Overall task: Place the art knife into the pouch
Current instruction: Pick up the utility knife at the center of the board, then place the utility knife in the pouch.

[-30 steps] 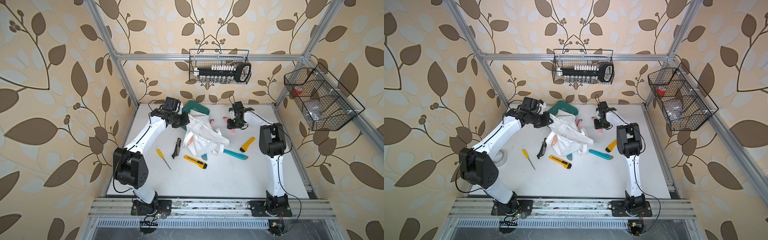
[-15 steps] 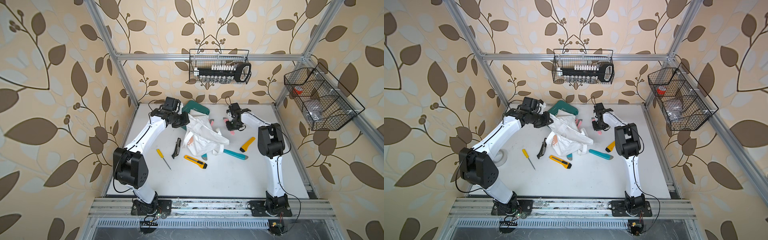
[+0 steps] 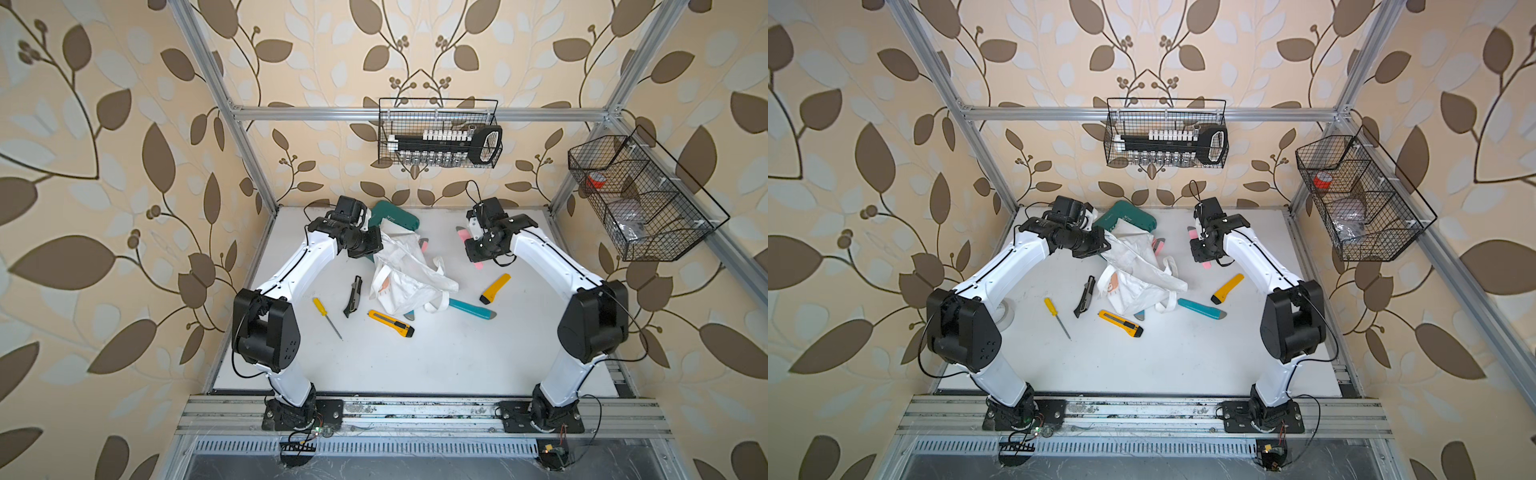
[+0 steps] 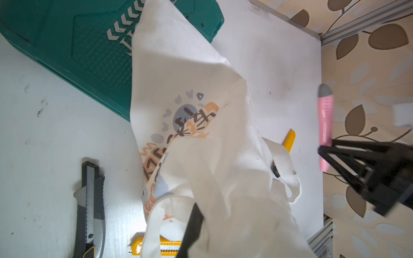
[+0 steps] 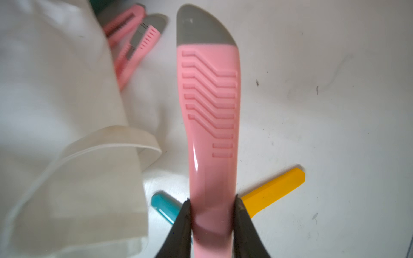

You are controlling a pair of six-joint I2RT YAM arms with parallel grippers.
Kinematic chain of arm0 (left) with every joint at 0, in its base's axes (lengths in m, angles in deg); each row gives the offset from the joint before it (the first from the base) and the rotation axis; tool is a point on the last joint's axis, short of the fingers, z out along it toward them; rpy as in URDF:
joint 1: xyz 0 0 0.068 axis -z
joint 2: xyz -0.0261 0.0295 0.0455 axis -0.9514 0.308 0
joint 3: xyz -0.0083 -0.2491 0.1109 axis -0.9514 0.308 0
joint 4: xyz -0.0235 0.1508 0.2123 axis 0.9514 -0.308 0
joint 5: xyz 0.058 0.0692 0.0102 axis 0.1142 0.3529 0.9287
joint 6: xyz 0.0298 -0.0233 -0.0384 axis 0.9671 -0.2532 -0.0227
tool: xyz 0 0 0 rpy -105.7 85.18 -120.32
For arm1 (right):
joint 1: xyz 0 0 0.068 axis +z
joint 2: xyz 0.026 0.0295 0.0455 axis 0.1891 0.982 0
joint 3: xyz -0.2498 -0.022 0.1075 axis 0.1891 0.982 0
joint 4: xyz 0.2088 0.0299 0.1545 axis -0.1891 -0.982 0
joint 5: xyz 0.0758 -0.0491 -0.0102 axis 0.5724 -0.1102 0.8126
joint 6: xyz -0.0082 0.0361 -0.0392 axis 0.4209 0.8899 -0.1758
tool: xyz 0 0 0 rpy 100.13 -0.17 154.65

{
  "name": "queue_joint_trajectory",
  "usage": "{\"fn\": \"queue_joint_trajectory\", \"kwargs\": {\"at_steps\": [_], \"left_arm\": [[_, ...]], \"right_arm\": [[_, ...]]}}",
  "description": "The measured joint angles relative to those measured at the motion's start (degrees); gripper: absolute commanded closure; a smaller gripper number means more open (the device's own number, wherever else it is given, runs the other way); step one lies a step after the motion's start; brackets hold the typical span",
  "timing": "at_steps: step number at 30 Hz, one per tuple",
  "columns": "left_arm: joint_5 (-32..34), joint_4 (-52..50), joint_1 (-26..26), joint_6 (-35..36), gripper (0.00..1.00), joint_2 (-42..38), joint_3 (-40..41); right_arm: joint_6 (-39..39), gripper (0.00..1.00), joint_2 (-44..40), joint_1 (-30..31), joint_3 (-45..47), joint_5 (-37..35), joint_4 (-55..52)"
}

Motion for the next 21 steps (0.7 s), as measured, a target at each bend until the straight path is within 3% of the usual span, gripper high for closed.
{"fn": "queue_joint_trajectory", "kwargs": {"at_steps": [8,21], "left_arm": [[0.1,-0.6,1.4,0.7,1.00,0.9,-1.4],[0.3,-1.2,3.4,0.9,1.00,0.9,-1.5]], "right_arm": [[1.6,0.86,-13.4,9.3,2.7,0.6,-5.7],[4.6,0.86,-15.0,20.7,5.7,6.6,-8.5]]}}
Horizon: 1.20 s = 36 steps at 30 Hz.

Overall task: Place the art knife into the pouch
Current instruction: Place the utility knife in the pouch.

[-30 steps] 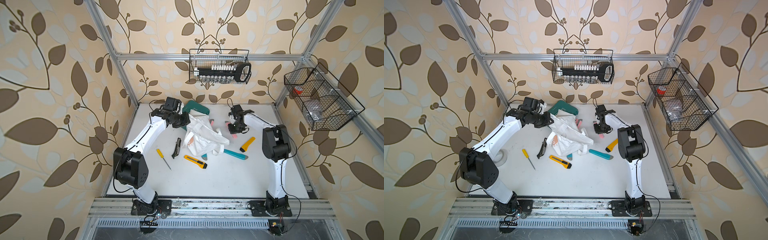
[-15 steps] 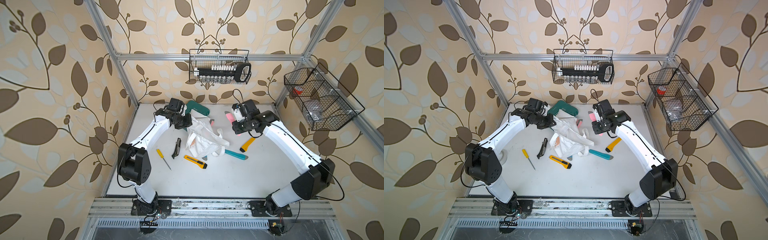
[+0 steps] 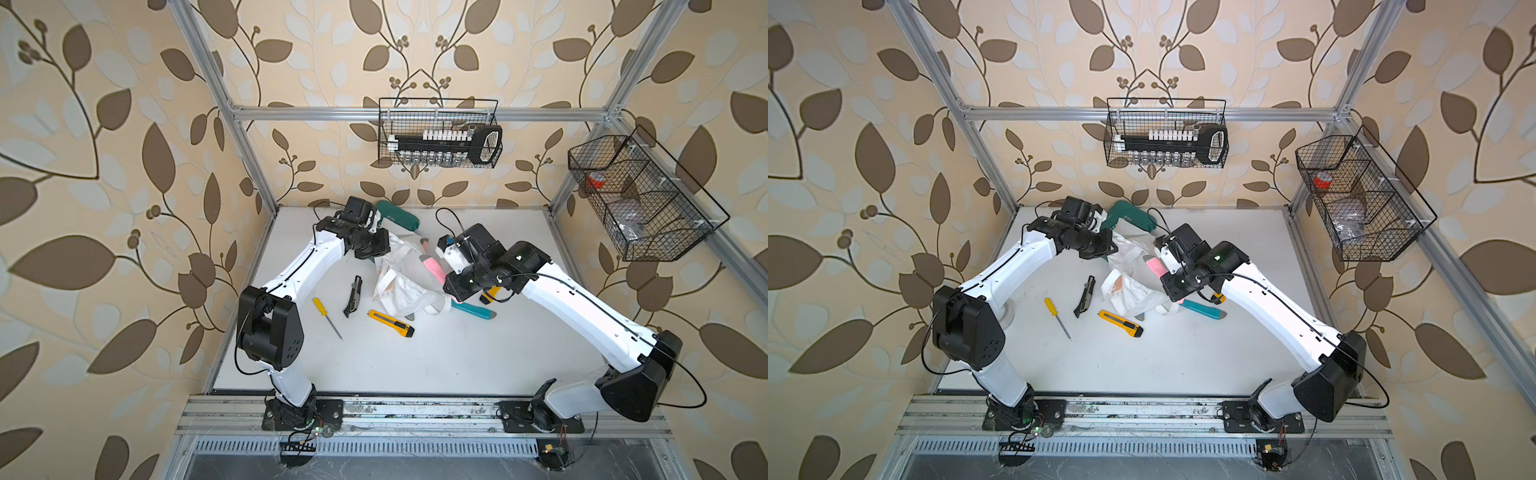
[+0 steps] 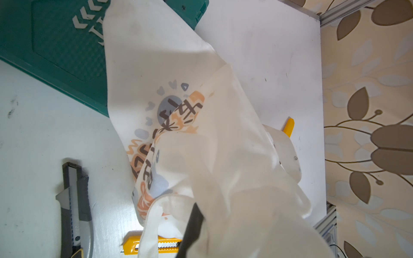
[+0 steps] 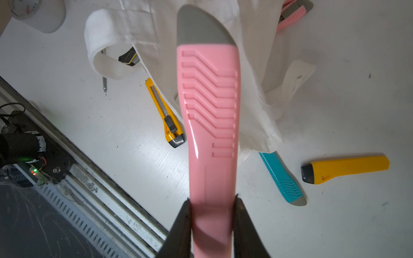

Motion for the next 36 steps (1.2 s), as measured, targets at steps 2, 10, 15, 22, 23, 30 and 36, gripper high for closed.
{"fn": "queue_joint_trajectory", "kwargs": {"at_steps": [2,10,15,22,23,30,36], "left_arm": [[0.0,0.0,0.2,0.0,1.00,0.0,0.0],[0.0,-0.1,0.3,0.2,1.00,0.0,0.0],[0.0,-0.2,0.4,0.2,1.00,0.0,0.0],[-0.1,-0.2,0.7,0.4,1.00,0.0,0.1],[-0.1,-0.2,0.7,0.4,1.00,0.0,0.1],[-0.1,-0.3,0.7,0.6,1.00,0.0,0.1],[-0.1,-0.3,0.7,0.6,1.00,0.0,0.1]], "right_arm": [[0.2,0.86,1.2,0.2,0.0,0.8,0.7],[-0.2,0.87,13.5,-0.1,-4.3,2.9,2.7],[-1.4,0.73,23.9,-2.7,-14.8,3.5,4.9],[-3.6,0.35,27.2,-6.8,-20.8,3.4,7.6],[-3.6,0.34,25.1,-7.1,-18.1,3.0,8.7],[-0.6,0.27,2.9,-10.8,4.5,-2.5,9.3],[5.0,0.23,-3.7,-13.7,16.9,-5.6,8.9]]}}
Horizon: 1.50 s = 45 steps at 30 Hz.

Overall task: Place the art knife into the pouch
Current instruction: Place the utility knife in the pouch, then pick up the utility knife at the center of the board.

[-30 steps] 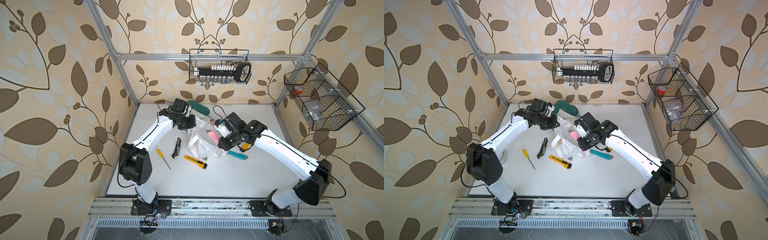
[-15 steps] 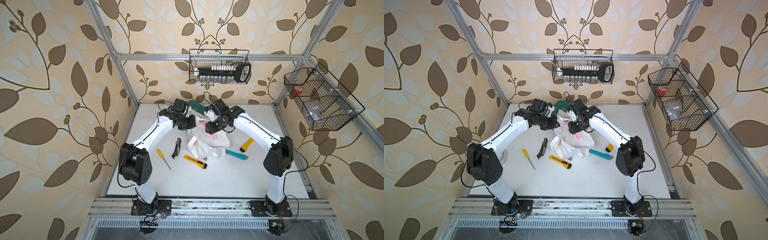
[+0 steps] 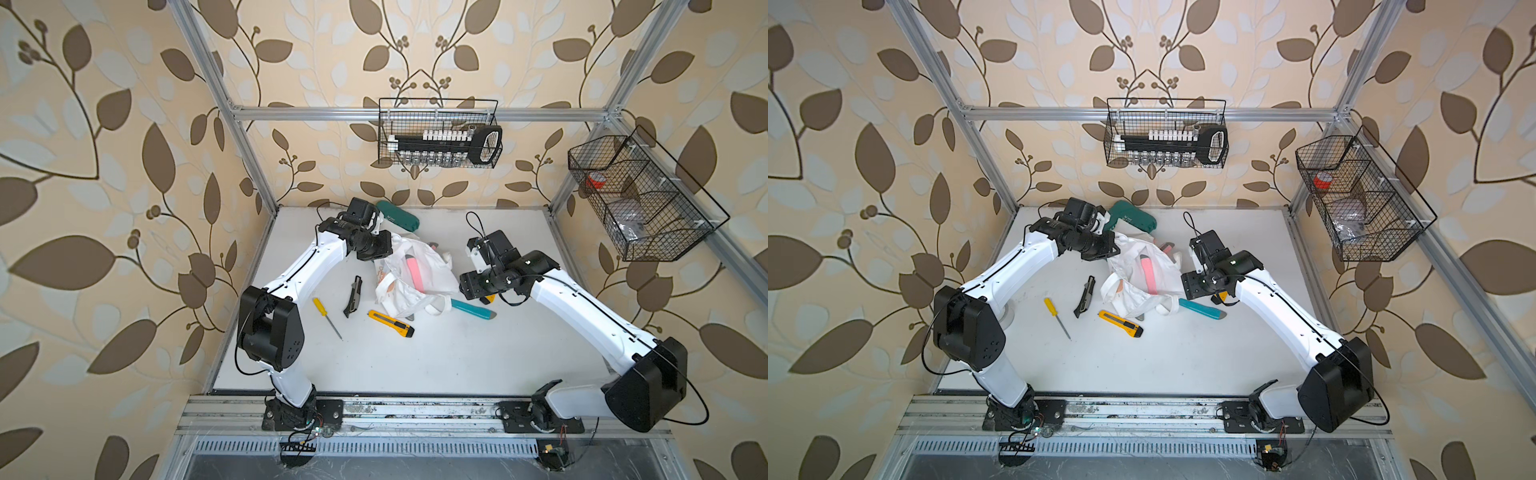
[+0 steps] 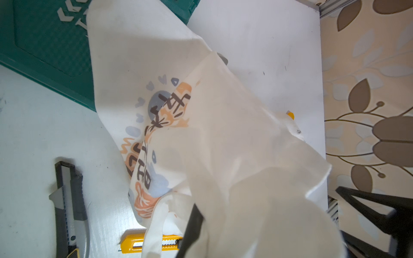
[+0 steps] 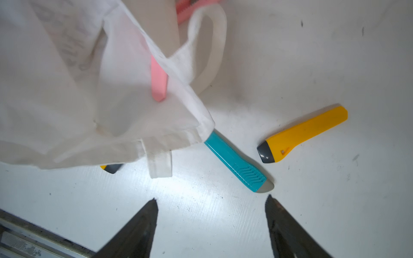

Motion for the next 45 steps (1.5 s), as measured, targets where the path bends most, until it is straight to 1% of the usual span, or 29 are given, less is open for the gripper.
{"fn": "queue_joint_trajectory", "kwargs": {"at_steps": [5,8,12,15,19,21,25,29,33,36,38,40,41,42,45], "left_arm": [[-0.1,0.0,0.0,0.0,1.00,0.0,0.0],[-0.1,0.1,0.0,0.0,1.00,0.0,0.0],[-0.2,0.1,0.0,0.0,1.00,0.0,0.0],[-0.2,0.2,0.0,0.0,1.00,0.0,0.2],[-0.2,0.2,0.0,0.0,1.00,0.0,0.4],[-0.2,0.2,0.0,0.0,1.00,0.0,0.4],[-0.4,0.3,0.0,-0.1,1.00,0.0,0.5],[-0.4,0.5,0.0,-0.1,1.00,0.0,0.6],[-0.5,0.6,0.0,-0.1,1.00,0.0,0.6],[-0.6,0.6,0.2,-0.1,1.00,0.0,0.6],[-0.6,0.6,0.4,-0.1,1.00,0.0,0.6],[-0.6,0.7,0.4,-0.1,1.00,0.0,0.6],[-0.6,0.7,0.4,-0.1,1.00,0.0,0.6],[-0.6,0.7,0.4,-0.1,1.00,0.0,0.6],[-0.6,0.7,0.4,-0.3,1.00,0.0,0.6]], "right_arm": [[8.2,0.22,4.2,-7.8,4.7,0.2,1.7],[13.9,0.23,7.0,-9.9,4.8,-0.5,3.1],[20.5,0.24,13.3,-10.8,0.7,-2.5,3.3],[24.3,0.24,18.7,-12.7,-3.3,-3.4,4.1],[27.5,0.24,24.5,-15.8,-6.9,-3.6,4.0],[28.3,0.24,27.0,-17.4,-8.3,-3.6,4.0],[28.8,0.25,29.5,-20.2,-9.6,-3.6,3.8],[28.7,0.28,31.7,-22.8,-11.4,-3.1,3.9],[28.2,0.32,33.8,-24.0,-12.2,-2.7,3.9],[27.1,0.38,35.7,-24.2,-13.3,-2.1,3.5],[26.2,0.44,36.1,-24.2,-13.9,-1.7,3.4],[25.2,0.55,36.3,-24.2,-14.2,-1.5,3.1],[24.6,0.57,36.3,-24.2,-14.2,-1.4,3.0],[24.0,0.59,36.3,-24.2,-14.2,-1.3,3.0],[22.6,0.61,36.3,-24.0,-14.1,-1.0,3.0]]}}
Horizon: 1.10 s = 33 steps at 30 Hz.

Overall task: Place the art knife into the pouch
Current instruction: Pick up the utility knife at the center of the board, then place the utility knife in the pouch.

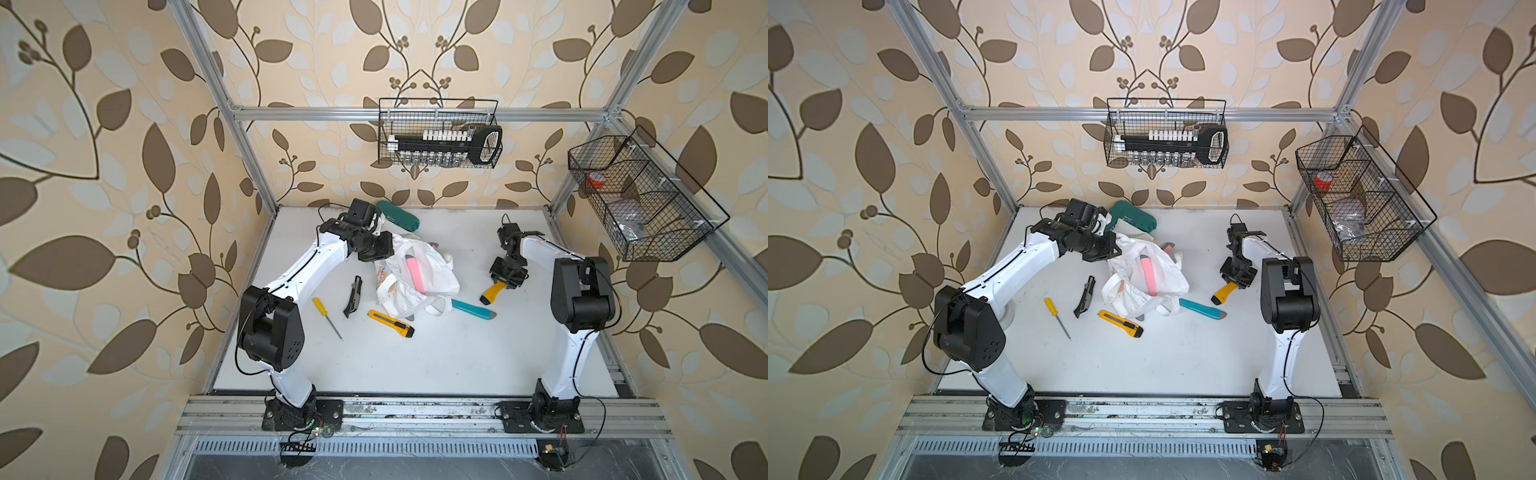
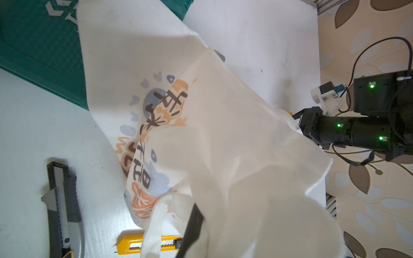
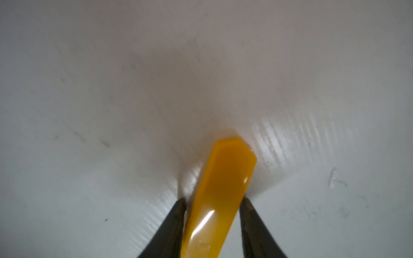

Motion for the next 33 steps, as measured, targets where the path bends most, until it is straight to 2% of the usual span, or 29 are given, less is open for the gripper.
{"fn": "queue_joint_trajectory", "kwargs": {"at_steps": [4,6,8,14,19,27,33], "left_arm": [[0.0,0.0,0.0,-0.3,1.00,0.0,0.0],[0.0,0.0,0.0,-0.3,1.00,0.0,0.0],[0.0,0.0,0.0,-0.3,1.00,0.0,0.0],[0.0,0.0,0.0,-0.3,1.00,0.0,0.0],[0.0,0.0,0.0,-0.3,1.00,0.0,0.0],[0.0,0.0,0.0,-0.3,1.00,0.0,0.0],[0.1,0.0,0.3,-0.3,1.00,0.0,0.0]], "right_arm": [[-2.3,0.65,0.0,1.0,0.0,0.0,0.0],[-3.6,0.73,0.0,1.9,0.0,0.2,0.0],[-4.8,0.76,0.0,2.6,0.0,0.4,0.0],[-8.0,0.80,0.0,4.0,0.0,0.7,-0.2],[-10.3,0.80,-1.0,6.5,0.0,1.2,-2.0],[-13.2,0.80,-12.7,12.8,-0.7,0.0,-6.5],[-14.6,0.80,-18.8,19.5,-6.3,-2.1,-10.5]]}}
